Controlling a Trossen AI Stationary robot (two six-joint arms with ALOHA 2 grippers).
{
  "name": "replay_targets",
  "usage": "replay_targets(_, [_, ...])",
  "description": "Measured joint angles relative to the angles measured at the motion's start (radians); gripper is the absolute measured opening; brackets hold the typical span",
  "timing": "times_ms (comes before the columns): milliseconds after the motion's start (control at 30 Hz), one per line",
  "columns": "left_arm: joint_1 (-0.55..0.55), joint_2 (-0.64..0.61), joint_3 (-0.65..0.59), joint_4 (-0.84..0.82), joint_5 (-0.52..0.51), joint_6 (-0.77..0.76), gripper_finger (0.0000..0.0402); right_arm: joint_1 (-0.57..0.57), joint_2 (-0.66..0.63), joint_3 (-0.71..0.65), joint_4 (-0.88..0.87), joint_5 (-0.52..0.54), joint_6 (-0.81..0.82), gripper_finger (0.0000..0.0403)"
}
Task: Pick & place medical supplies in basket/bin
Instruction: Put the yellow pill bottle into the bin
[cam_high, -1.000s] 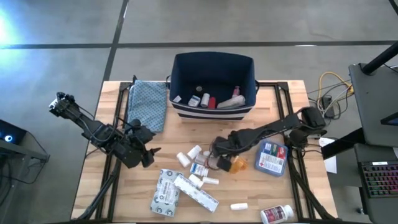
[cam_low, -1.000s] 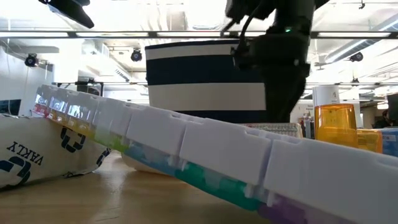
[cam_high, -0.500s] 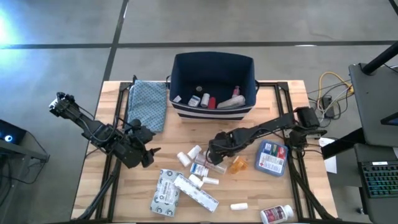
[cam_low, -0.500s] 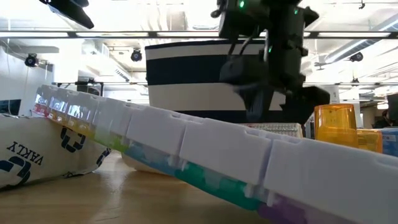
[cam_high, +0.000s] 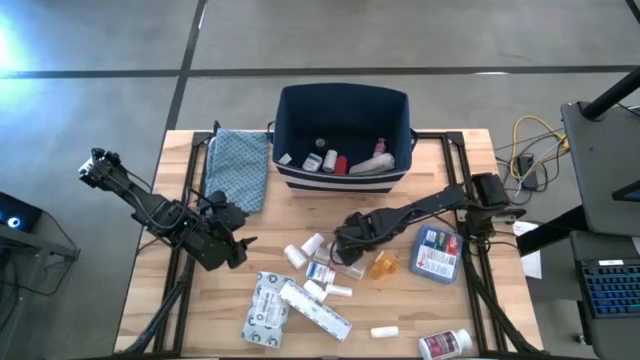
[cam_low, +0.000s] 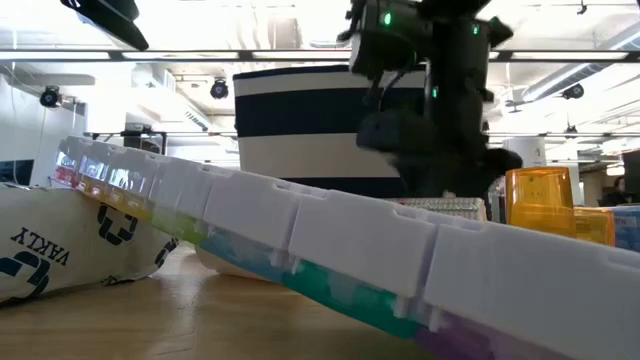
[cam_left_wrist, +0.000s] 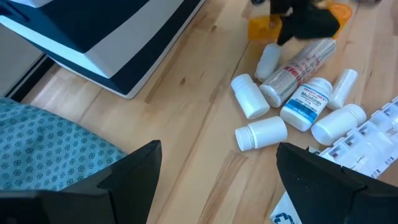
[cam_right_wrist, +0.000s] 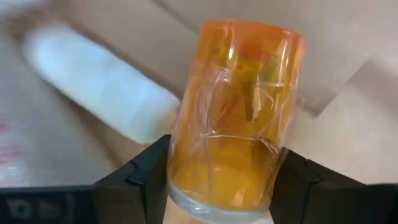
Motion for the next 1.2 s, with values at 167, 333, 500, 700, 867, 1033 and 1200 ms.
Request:
replay_targets(167, [0.0, 0.0, 0.0, 0.001, -0.001, 0.0, 0.0294, 0.003, -0.168, 0.046, -0.001, 0.085, -0.074, 0.0187])
replay_targets(333, [0.001, 0.0, 0.0, 0.002, -0.002, -0.005, 0.0294, 0.016, -0.364, 0.181, 0.106, 0.246, -0.325, 0.0189])
replay_targets(500, [0.002, 0.0, 0.0, 0.011, -0.018, -0.078, 0.0294, -0.135, -0.427, 0.294, 0.066, 0.391, -0.452, 0.0199])
replay_targets(700, [0.003, 0.0, 0.0, 0.016, -0.036, -0.257, 0.0294, -0.48, -0.364, 0.318, 0.024, 0.031, -0.571, 0.0202])
replay_targets(867, [0.003, 0.0, 0.0, 0.017, -0.035, -0.462, 0.0294, -0.592, -0.262, 0.331, -0.014, -0.073, -0.764, 0.0204])
replay_targets(1033, [0.003, 0.011, 0.0, 0.018, -0.035, -0.616, 0.0294, -0.603, -0.172, 0.408, -0.102, -0.028, -0.962, 0.0206])
replay_targets(1200, [0.003, 0.042, 0.0, 0.05, -0.033, -0.663, 0.0294, -0.596, -0.13, 0.494, -0.152, -0.024, -1.059, 0.0249])
